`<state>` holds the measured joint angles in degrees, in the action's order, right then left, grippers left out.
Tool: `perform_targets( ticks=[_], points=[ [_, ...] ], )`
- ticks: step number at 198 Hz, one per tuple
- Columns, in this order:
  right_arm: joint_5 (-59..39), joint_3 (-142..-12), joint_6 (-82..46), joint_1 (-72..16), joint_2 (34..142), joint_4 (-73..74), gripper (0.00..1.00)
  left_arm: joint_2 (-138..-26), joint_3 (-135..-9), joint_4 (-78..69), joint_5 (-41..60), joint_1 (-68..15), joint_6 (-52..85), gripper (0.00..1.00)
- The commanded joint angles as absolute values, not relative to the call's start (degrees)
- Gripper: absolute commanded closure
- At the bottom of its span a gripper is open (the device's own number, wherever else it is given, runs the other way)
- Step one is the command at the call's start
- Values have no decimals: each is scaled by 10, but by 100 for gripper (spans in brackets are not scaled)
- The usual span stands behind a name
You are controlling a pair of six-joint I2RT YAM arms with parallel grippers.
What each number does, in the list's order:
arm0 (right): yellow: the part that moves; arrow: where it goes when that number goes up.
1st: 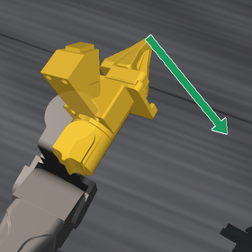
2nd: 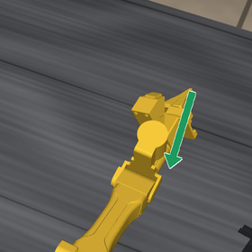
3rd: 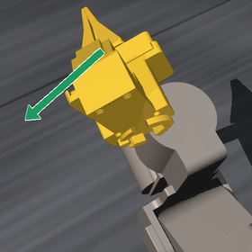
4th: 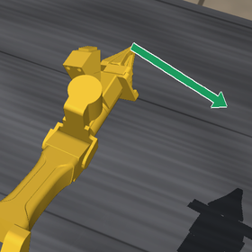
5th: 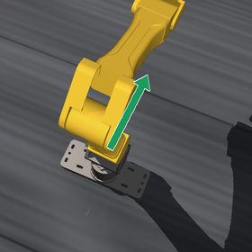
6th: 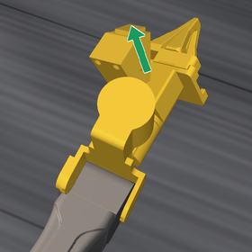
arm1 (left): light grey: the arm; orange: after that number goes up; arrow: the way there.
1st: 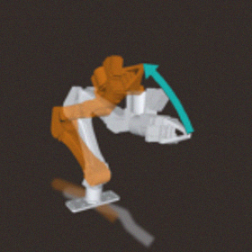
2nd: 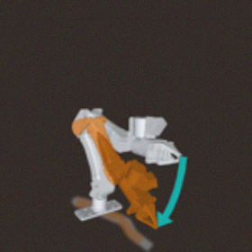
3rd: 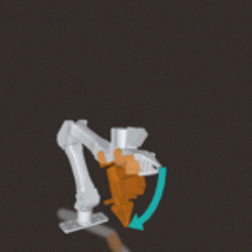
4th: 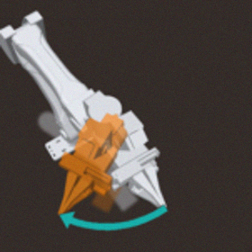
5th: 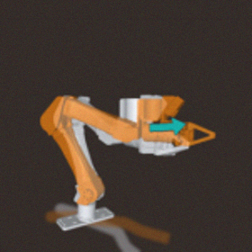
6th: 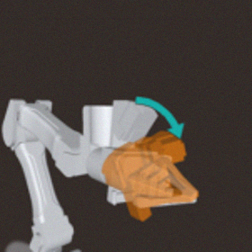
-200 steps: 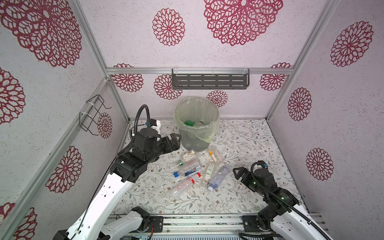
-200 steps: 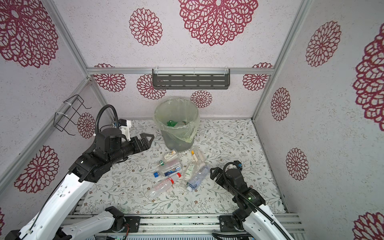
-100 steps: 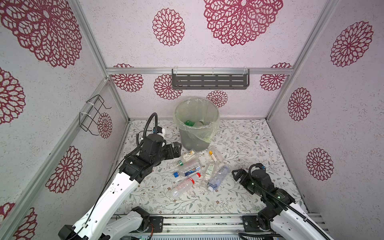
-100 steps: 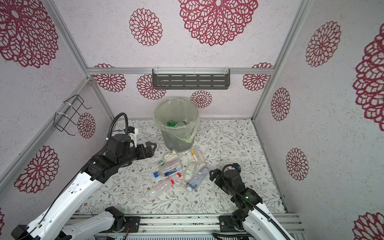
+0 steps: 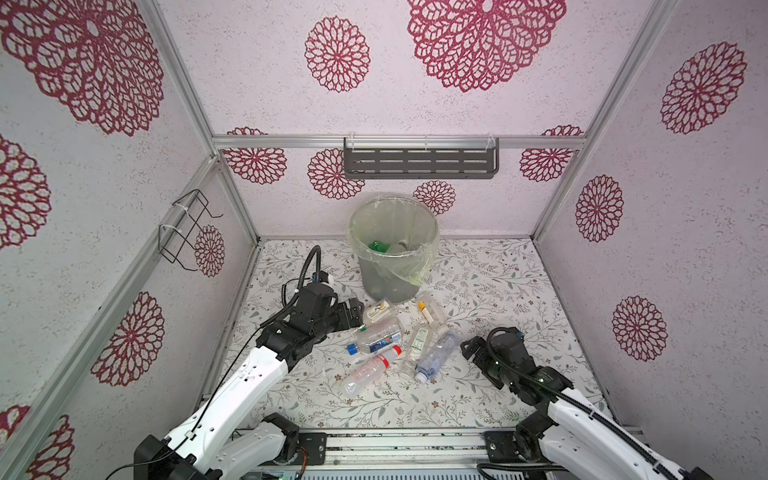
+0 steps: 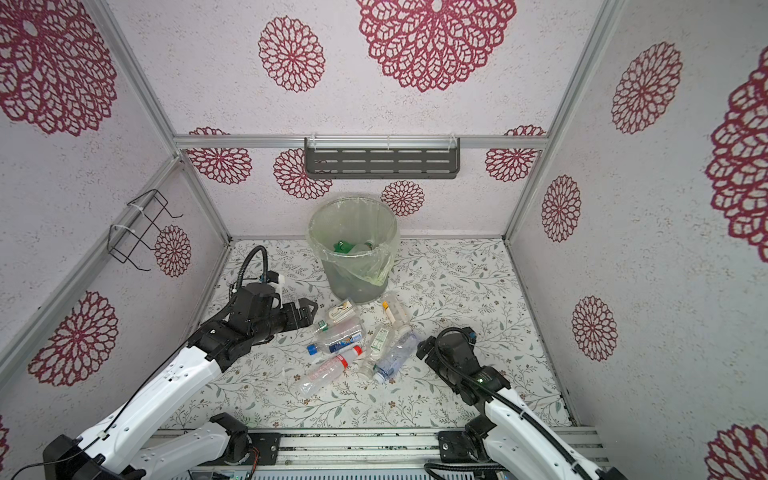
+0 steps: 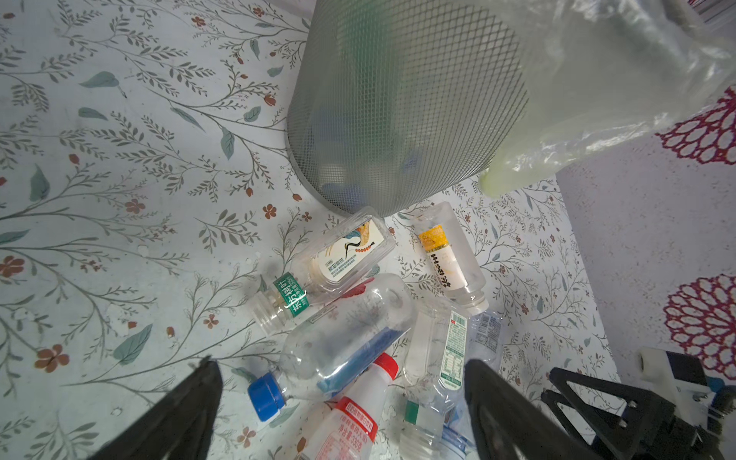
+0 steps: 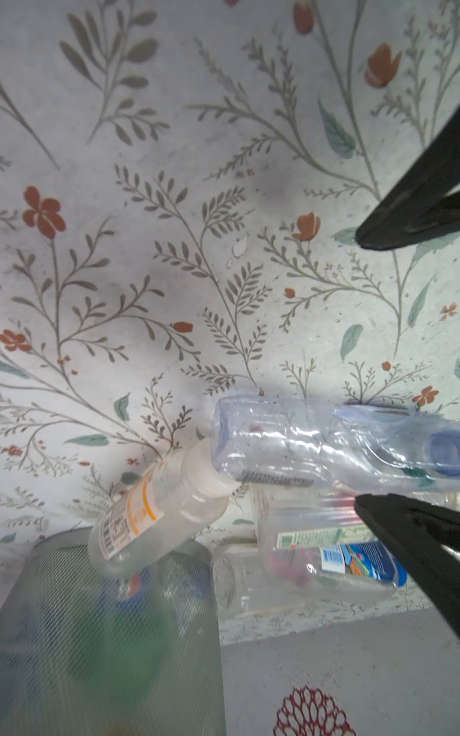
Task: Throw the plastic bottles in the bin
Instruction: 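Withdraw the empty left gripper from the bin back toward the pile, then lower the right gripper onto the crumpled clear bottle and close it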
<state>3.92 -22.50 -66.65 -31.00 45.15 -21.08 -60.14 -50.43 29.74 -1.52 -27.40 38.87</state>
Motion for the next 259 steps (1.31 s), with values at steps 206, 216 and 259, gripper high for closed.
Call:
perform_targets(
  ticks=[206, 216, 259],
  points=[
    [30, -284, -776, -377, 606, -90, 26, -607, -464, 266, -16, -244, 433, 3],
    [29, -288, -778, -380, 615, -89, 26, -606, -463, 264, -14, -244, 434, 3],
    [31, -298, -781, -389, 638, -81, 27, -602, -462, 271, -11, -243, 439, 3]
  ],
)
